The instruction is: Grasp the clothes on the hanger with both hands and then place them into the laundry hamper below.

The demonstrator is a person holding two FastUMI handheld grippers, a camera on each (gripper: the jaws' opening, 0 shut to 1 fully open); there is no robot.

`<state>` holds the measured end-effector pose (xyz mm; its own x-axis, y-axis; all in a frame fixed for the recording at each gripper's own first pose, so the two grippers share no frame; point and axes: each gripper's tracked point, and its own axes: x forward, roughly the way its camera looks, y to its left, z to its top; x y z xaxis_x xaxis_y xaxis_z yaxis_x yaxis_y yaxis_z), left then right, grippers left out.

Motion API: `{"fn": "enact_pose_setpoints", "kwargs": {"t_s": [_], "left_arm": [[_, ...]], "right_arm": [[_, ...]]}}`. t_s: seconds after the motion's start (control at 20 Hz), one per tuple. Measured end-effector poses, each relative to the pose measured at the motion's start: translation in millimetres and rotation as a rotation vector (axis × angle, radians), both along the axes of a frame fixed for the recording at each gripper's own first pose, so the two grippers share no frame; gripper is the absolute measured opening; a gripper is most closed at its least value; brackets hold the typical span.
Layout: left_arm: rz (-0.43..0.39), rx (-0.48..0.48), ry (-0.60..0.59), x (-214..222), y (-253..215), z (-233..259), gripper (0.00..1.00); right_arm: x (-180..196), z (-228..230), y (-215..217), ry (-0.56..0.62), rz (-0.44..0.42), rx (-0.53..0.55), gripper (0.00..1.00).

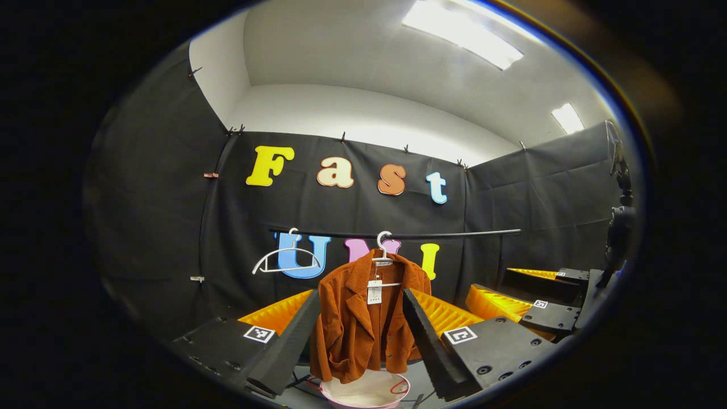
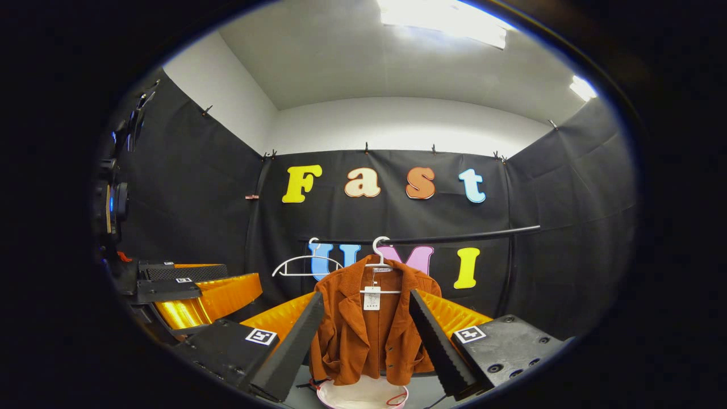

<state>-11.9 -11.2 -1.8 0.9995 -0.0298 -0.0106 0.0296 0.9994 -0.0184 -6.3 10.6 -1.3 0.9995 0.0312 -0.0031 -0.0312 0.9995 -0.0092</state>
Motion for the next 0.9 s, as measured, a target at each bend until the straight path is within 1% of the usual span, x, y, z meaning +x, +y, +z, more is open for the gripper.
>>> {"fn": "enact_pose_setpoints", "kwargs": {"t_s": [0.25,0.5,0.75,0.9], "left_arm": [[-0.020,-0.006,0.001,0,-2,-4,0.92],[-0.043,0.000,0.031,-2,-1,-13,0.92],[-0.073,-0.019,0.050,-6,3,-20,0.93],[-0.073,-0.032,0.057,-4,10,-24,0.92]], "right_arm": [[-5,1,-2,0.001,-0.021,0.004,0.97],[-11,-2,-1,0.006,-0.054,-0.005,0.97],[-18,-10,-1,0.033,-0.094,-0.007,0.97],[-18,-14,0,0.039,-0.108,-0.010,0.97]]}}
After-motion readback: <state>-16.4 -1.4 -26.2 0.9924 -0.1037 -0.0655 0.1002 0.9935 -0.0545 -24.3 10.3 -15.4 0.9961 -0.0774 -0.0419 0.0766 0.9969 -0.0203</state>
